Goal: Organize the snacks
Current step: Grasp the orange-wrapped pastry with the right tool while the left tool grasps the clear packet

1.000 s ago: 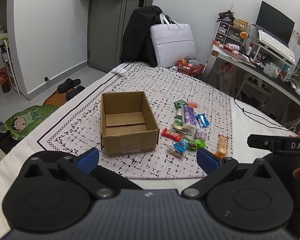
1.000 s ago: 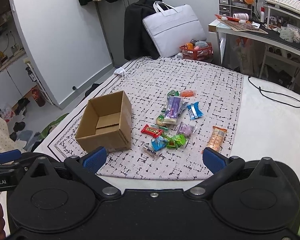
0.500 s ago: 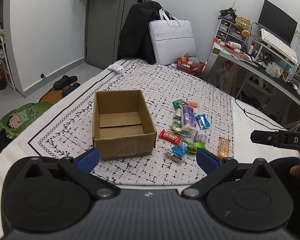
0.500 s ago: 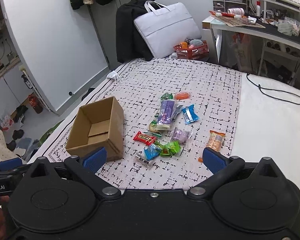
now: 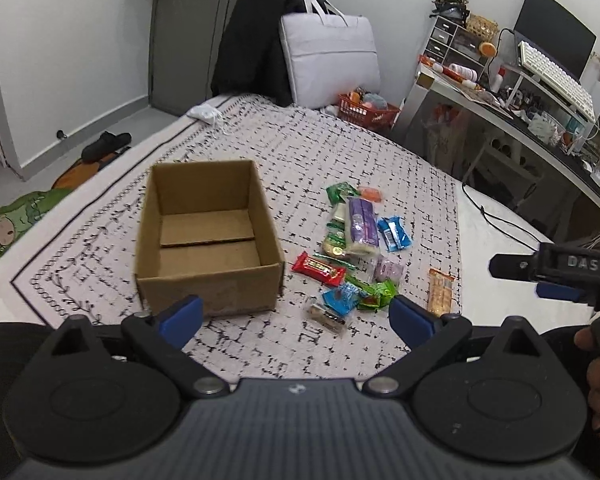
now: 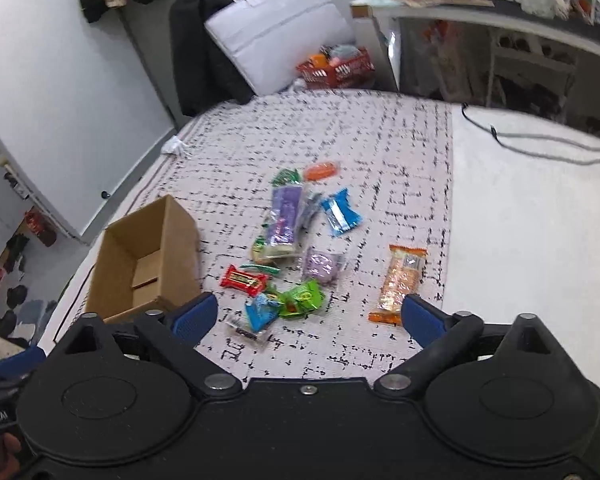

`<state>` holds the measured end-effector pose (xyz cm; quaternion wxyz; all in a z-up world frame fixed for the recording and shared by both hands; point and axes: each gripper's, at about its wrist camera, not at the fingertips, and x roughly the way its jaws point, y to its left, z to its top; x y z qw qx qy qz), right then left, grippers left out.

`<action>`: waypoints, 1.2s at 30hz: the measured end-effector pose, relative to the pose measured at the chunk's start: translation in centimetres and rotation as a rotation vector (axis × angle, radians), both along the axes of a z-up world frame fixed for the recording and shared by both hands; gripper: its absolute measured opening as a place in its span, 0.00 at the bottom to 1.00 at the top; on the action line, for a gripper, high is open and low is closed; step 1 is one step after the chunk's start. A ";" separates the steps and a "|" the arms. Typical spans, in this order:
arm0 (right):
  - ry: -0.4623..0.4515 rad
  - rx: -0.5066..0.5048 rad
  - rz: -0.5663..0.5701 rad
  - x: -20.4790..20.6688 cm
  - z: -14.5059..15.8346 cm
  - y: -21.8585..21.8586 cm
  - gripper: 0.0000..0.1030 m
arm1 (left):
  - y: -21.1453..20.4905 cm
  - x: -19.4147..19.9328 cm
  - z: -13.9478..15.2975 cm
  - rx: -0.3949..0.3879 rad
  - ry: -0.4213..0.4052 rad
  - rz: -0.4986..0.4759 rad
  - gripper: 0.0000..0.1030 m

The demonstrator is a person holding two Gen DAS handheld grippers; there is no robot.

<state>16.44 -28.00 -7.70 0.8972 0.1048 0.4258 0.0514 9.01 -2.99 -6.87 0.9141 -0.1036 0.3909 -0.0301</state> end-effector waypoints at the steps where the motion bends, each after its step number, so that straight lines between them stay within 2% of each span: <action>1: 0.017 0.008 -0.007 0.4 -0.4 -0.2 0.90 | -0.2 0.3 -0.2 -0.003 0.004 -0.004 0.96; 3: 0.041 0.020 -0.017 1.2 -1.1 -0.4 0.85 | -0.6 1.2 -0.8 -0.001 0.014 -0.008 0.94; 12: 0.107 0.055 -0.090 4.2 -3.7 -1.6 0.76 | -1.4 4.8 -3.5 -0.044 0.085 0.012 0.82; 15: 0.129 0.069 -0.171 5.3 -4.5 -2.7 0.70 | -1.8 5.9 -4.5 -0.049 0.109 0.018 0.77; 22: 0.177 0.100 -0.229 7.2 -6.1 -4.1 0.66 | -3.0 8.0 -6.9 -0.057 0.166 0.021 0.64; 27: 0.242 0.142 -0.275 8.7 -8.0 -5.3 0.50 | -3.7 9.3 -8.7 -0.086 0.205 0.043 0.53; 36: 0.302 0.141 -0.344 11.1 -10.9 -6.4 0.48 | -5.2 11.6 -11.9 -0.117 0.268 0.101 0.43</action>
